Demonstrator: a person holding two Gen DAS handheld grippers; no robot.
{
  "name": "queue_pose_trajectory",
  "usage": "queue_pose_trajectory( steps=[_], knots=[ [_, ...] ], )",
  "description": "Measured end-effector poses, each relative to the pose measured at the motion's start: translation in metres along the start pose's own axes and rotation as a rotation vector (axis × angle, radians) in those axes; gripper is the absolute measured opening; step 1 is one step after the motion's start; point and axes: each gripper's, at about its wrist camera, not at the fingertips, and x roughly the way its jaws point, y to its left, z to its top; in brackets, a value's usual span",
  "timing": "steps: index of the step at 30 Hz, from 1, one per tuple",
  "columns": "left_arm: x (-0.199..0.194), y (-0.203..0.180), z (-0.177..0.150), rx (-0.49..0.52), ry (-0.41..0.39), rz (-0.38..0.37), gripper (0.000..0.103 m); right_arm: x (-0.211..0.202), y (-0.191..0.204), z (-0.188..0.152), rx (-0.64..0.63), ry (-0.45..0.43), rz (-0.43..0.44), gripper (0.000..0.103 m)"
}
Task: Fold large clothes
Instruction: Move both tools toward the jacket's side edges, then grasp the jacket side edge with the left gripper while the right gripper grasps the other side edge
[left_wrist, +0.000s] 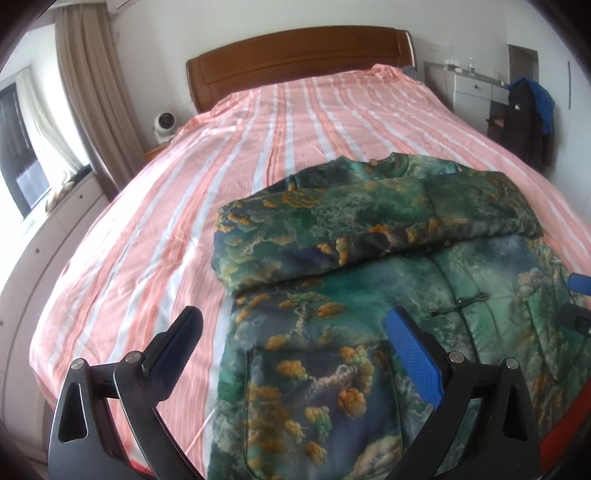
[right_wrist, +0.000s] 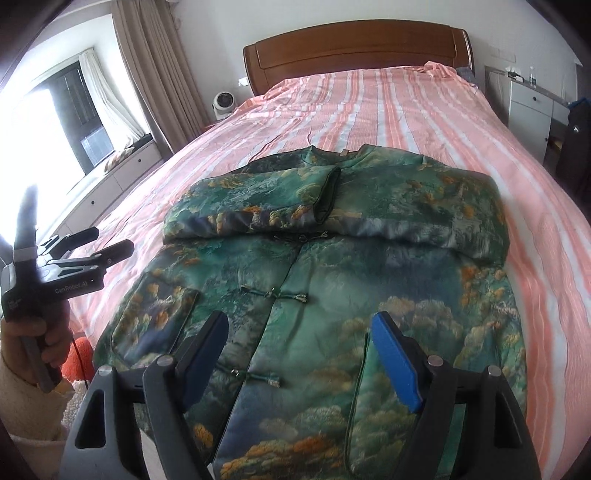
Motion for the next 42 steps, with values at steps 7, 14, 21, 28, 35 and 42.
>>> queue_pose_trajectory(
  steps=[7, 14, 21, 28, 35, 42],
  knots=[
    [-0.008, 0.002, -0.008, 0.002, 0.004, 0.012, 0.100, -0.012, -0.001, -0.020, 0.030, -0.002, -0.014, 0.081],
    [-0.005, 0.005, -0.013, -0.015, 0.017, 0.015, 0.100, -0.023, -0.008, -0.031, 0.054, -0.011, -0.043, 0.081],
    [-0.002, 0.006, -0.019, -0.008, 0.029, 0.013, 0.100, -0.026, -0.013, -0.035, 0.077, -0.013, -0.054, 0.081],
    [0.020, 0.059, -0.058, -0.104, 0.157, -0.116, 0.100, -0.039, -0.038, -0.044, 0.088, -0.003, -0.088, 0.081],
    [0.044, 0.115, -0.120, -0.216, 0.319, -0.220, 0.100, -0.073, -0.143, -0.079, 0.240, 0.077, -0.240, 0.081],
    [0.048, 0.080, -0.145, -0.164, 0.445, -0.386, 0.078, -0.053, -0.187, -0.107, 0.320, 0.253, -0.090, 0.080]
  ],
)
